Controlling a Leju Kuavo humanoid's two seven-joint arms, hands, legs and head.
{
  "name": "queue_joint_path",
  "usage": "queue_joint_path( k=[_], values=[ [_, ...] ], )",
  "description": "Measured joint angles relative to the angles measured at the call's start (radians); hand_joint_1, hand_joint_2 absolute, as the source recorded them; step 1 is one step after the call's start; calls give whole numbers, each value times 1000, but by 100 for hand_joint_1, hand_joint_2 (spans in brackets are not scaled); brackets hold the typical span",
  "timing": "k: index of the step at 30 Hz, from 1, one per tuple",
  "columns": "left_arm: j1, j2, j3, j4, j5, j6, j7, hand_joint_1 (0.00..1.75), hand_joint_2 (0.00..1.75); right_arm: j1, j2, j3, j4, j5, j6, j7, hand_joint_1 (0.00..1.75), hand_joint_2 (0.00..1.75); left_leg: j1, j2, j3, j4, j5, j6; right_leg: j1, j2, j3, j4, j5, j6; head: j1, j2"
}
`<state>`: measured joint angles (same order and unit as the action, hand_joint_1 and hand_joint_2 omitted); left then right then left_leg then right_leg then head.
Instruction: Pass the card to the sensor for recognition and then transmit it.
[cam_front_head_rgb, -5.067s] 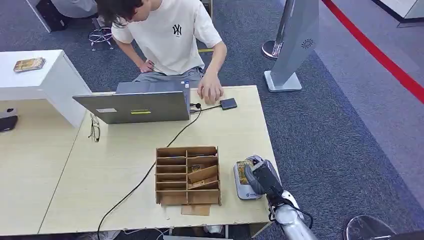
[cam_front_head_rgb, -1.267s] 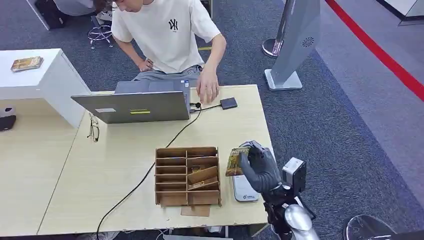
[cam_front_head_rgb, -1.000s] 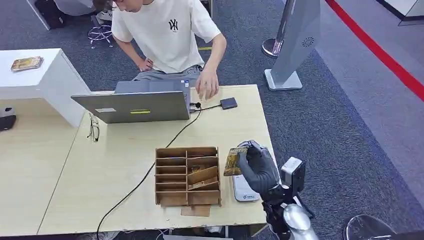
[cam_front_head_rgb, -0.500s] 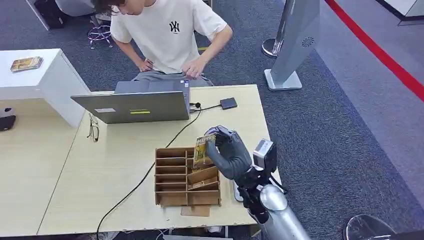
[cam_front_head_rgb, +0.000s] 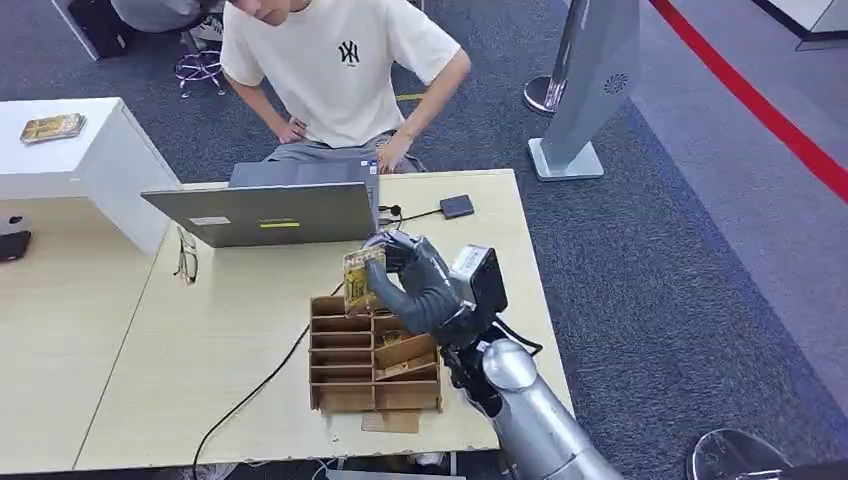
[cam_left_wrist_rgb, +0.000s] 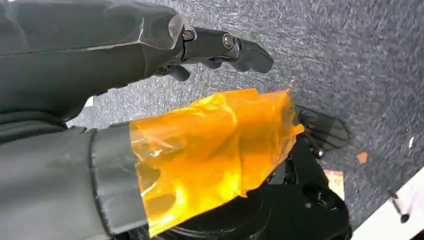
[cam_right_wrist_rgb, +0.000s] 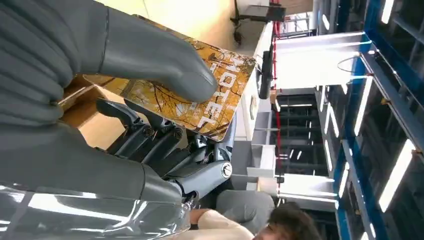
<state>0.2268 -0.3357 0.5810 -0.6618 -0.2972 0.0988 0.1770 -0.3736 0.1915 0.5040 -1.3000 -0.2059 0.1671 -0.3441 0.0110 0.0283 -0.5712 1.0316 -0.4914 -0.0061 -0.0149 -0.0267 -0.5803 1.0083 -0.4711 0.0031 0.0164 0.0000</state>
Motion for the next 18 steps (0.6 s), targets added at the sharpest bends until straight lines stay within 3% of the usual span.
queue_joint_path(
  k=[9, 18],
  values=[
    [-3, 0, 60, 8, -71, -68, 21, 0, 0, -87, 48, 63, 115, 71, -78, 18, 175, 175, 0, 0, 0, 0, 0, 0, 0, 0, 0, 0, 0, 0, 0, 0],
    [-3, 0, 65, 8, -58, -108, 30, 0, 0, -162, 98, 98, 230, 122, -163, 19, 175, 175, 0, 0, 0, 0, 0, 0, 0, 0, 0, 0, 0, 0, 0, 0]
  ],
)
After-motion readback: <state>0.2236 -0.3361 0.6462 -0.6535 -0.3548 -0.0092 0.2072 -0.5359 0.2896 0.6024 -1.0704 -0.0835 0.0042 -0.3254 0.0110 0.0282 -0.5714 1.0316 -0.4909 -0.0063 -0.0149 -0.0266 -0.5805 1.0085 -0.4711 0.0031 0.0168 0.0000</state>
